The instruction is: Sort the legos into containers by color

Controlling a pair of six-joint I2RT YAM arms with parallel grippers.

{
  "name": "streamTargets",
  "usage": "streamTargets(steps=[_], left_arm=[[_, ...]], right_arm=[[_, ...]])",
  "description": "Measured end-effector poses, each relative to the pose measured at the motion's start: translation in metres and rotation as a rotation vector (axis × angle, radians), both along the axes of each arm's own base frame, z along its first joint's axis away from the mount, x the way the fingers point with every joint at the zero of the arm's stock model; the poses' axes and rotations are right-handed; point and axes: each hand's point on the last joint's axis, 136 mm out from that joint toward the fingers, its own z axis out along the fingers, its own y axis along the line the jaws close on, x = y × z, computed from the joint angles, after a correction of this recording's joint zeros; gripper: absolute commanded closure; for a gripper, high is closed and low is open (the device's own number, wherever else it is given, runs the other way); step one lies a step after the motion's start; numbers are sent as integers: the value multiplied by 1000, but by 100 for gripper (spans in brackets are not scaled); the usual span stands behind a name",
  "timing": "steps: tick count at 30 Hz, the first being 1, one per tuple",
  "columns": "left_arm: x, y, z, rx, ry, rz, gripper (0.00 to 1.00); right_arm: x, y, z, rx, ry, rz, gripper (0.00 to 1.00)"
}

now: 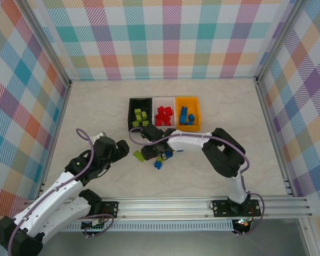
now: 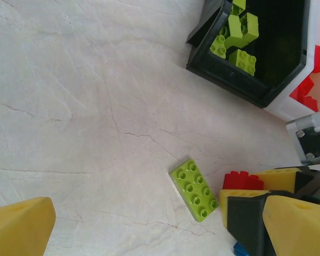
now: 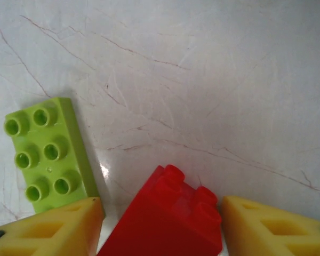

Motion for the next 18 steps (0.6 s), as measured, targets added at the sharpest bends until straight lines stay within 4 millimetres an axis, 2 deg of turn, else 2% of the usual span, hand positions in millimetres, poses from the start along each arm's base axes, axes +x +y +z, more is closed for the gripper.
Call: streamTargets(steps=[5, 9, 11, 14, 16, 18], left_arm=[[0, 0, -3, 8, 12, -1, 0], [0, -1, -4, 11, 15, -5, 0], [1, -2, -6, 15, 24, -9, 0], [1, -4, -12, 22, 47, -16, 0], [0, -5, -16, 29, 68, -20, 0], [0, -5, -19, 34, 78, -21, 0]], right_arm=[[1, 2, 3, 5, -11, 10, 58], [6, 1, 19, 21, -47, 11, 63], [13, 0, 38, 52, -78, -1, 65], [29, -8, 78, 120, -137, -29, 64], [51, -17, 107, 165, -183, -68, 60], [71, -20, 127, 199, -221, -96, 61]])
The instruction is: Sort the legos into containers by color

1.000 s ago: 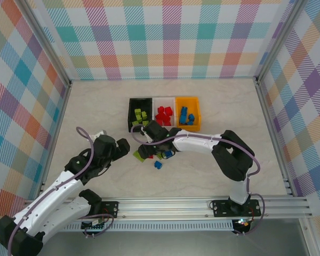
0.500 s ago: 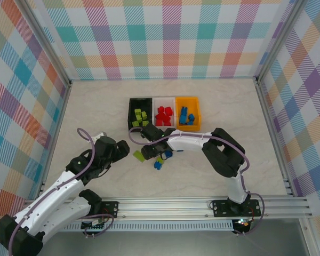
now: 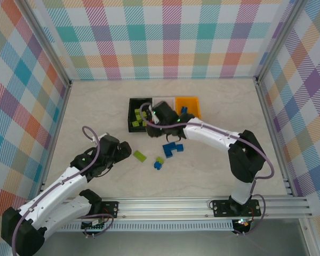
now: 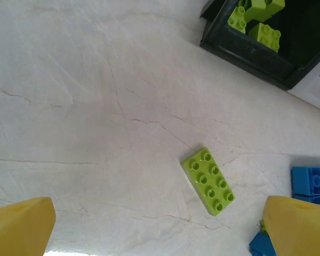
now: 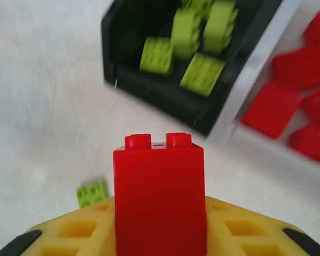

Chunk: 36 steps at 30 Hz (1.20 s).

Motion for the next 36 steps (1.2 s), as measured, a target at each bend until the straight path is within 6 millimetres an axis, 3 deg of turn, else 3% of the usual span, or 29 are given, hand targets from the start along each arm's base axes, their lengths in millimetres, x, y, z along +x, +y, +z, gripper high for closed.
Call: streamTargets(steps=[3, 9, 13, 16, 21, 27, 31, 36], left_arm=[[0, 0, 0, -1, -2, 0, 0], [2, -6, 1, -22, -4, -17, 0], [3, -11, -3, -31, 14, -31, 0], [4, -17, -8, -38, 32, -51, 0], [8, -29, -31, -24, 109, -88, 0], [12, -48, -56, 14, 201, -111, 6], [22, -65, -65, 37, 242, -96, 7], [35, -83, -68, 85, 260, -70, 11]], right_arm=[[18, -11, 9, 15, -17, -38, 66], [54, -36, -5, -4, 5, -123, 66], [93, -48, -8, -9, 9, -187, 39], [112, -54, -13, -19, 9, -211, 34], [106, -50, -15, -11, 23, -192, 33], [71, -63, -9, 15, 35, -178, 33], [53, -75, 0, 35, 16, -180, 33], [40, -86, -2, 35, 8, -187, 33]])
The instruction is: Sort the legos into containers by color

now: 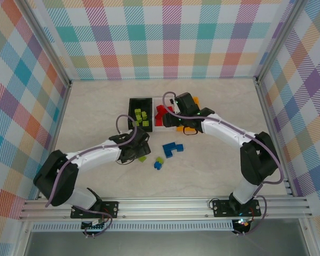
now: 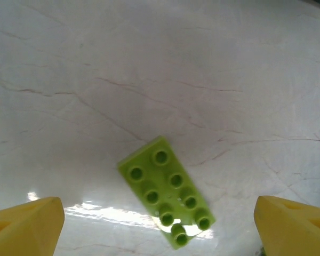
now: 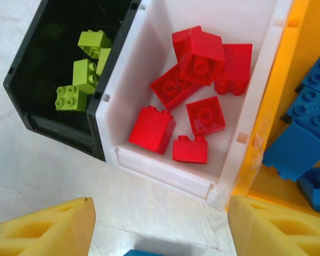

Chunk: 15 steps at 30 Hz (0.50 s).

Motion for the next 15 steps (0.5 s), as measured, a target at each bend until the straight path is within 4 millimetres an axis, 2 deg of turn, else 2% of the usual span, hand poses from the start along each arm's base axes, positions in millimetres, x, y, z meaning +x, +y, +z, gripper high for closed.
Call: streamTargets(steps=[5, 11, 15], left_arm=[[6, -11, -6, 46, 16, 1, 18], [-3, -2, -40, 123, 101, 13, 22], [-1, -4, -38, 142, 99, 8, 31]], right_arm=[[-10, -13, -11, -8, 11, -10, 33], [-14, -26, -14, 2, 3, -34, 33], [-16, -29, -15, 17, -1, -39, 33]])
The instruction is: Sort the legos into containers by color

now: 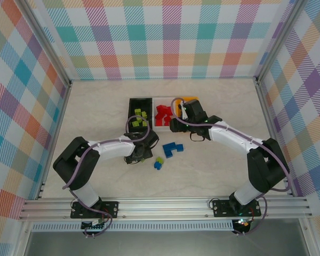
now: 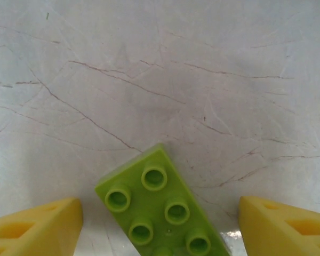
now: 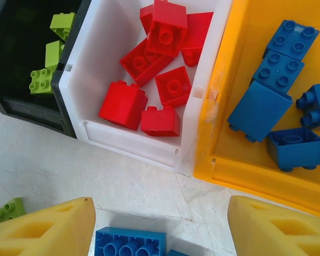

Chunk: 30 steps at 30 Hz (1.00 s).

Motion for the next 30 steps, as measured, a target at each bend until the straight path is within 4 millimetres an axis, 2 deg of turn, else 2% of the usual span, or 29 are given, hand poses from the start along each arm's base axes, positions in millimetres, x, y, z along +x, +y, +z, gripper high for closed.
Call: streamTargets(steps=[5, 8, 15, 17, 20, 23, 25, 27, 30], left_arm=[[3, 2, 0, 17, -11, -9, 61], [4, 3, 1, 24, -18, -13, 74], [2, 6, 8, 31, -25, -28, 76], [1, 9, 18, 28, -39, -33, 76], [10, 10, 46, 7, -87, -38, 75], [40, 4, 85, -38, -170, -28, 73], [71, 1, 114, -69, -238, -4, 73], [101, -2, 136, -77, -290, 11, 74], [146, -10, 147, -57, -335, 21, 75]], right_arm=[[-1, -5, 0, 10, -4, -10, 33], [0, -4, 1, 18, -7, -15, 33], [0, -1, 4, 41, -8, -9, 33], [0, 0, 4, 45, -8, -7, 33], [-3, -1, 5, 52, -7, -5, 33], [-9, -3, 8, 67, -5, -6, 32], [-13, -4, 8, 77, 0, -5, 32], [-16, -4, 5, 81, 9, -2, 32], [-23, -5, -4, 80, 36, 8, 32]])
